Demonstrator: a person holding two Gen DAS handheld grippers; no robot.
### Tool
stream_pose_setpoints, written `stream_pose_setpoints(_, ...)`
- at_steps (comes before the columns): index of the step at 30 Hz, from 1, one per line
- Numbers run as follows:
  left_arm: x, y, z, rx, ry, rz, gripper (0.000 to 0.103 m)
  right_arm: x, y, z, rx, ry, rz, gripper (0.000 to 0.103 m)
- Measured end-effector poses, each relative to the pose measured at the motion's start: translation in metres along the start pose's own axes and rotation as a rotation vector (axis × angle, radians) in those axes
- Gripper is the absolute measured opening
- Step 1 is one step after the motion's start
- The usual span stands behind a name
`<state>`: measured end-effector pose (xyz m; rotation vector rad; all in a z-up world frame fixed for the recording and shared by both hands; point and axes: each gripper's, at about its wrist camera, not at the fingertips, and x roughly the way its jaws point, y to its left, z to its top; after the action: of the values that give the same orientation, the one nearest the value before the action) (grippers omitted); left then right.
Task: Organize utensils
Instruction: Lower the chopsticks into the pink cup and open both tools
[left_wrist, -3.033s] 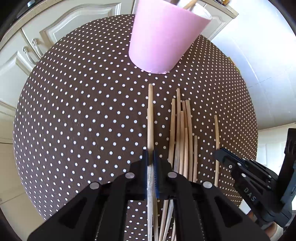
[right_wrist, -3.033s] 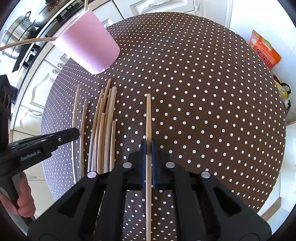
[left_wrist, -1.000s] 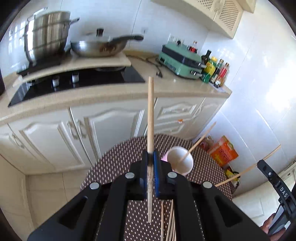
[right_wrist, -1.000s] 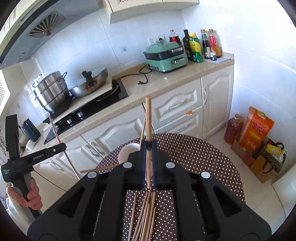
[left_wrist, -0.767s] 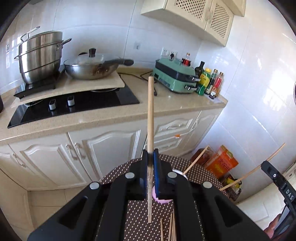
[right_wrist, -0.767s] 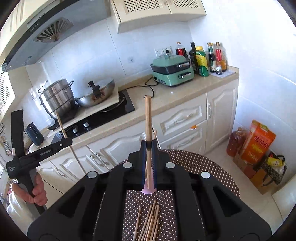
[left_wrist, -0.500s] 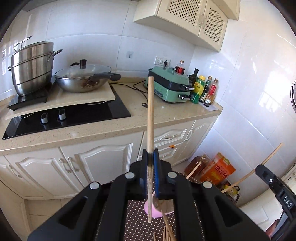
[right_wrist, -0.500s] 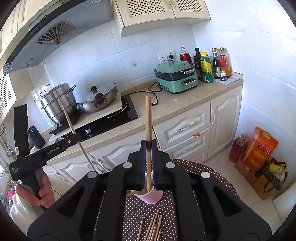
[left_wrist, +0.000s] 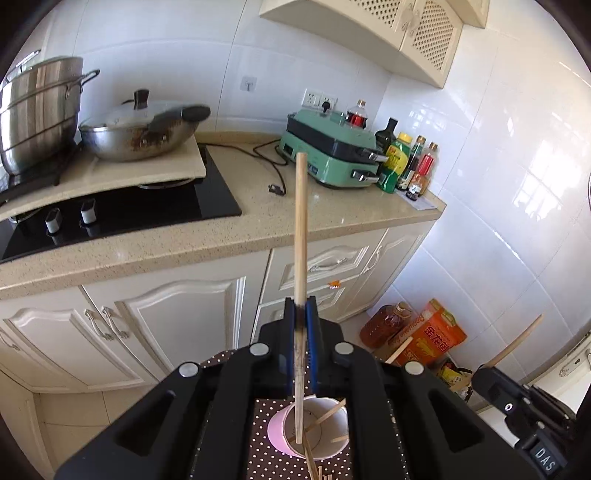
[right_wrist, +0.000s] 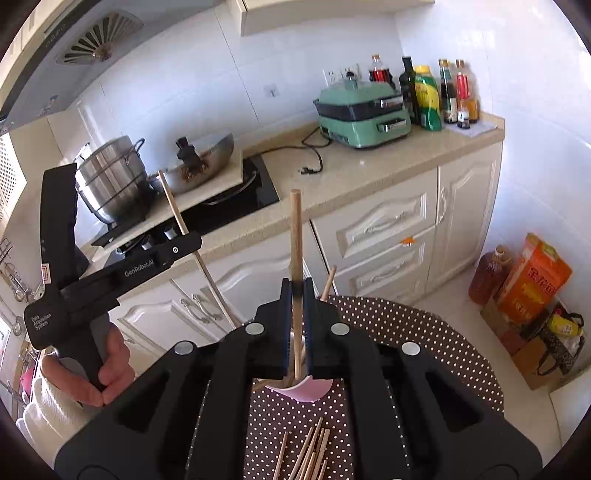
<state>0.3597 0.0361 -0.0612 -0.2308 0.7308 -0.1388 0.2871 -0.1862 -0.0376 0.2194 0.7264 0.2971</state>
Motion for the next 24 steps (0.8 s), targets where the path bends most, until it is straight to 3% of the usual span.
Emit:
stream_pose_setpoints(8, 0.037, -0.001, -0.029, 0.05, 0.103, 0.015, 0.007, 0.031, -0.009, -0.018, 0.043, 0.084, 0.004, 0.006)
stream_pose_setpoints(17, 0.047, 0.014, -0.054, 0.037, 0.199, 0.002, 0.008, 0.069, 0.001, -0.038, 0.012, 0.247, 0.024, 0.007)
stream_pose_setpoints(19, 0.047, 0.017, -0.056, 0.032, 0.219, -0.003, 0.012, 0.072, 0.0, -0.042, 0.019, 0.269, 0.024, 0.01)
stream_pose_setpoints(21, 0.044, 0.021, -0.058, 0.024, 0.219, -0.006, 0.023, 0.075, -0.004, -0.046, 0.054, 0.29, 0.018, 0.029)
stream_pose_setpoints(22, 0.042, 0.023, -0.058, 0.024, 0.214, -0.006, 0.025, 0.074, -0.006, -0.047, 0.069, 0.288, 0.01, 0.06)
stream_pose_setpoints(23, 0.039, 0.024, -0.058, 0.031, 0.21, -0.003, 0.026, 0.071, -0.008, -0.048, 0.087, 0.268, -0.004, 0.071)
stream_pose_setpoints(24, 0.037, 0.025, -0.058, 0.037, 0.211, 0.001, 0.027, 0.067, -0.01, -0.049, 0.099, 0.244, -0.006, 0.071)
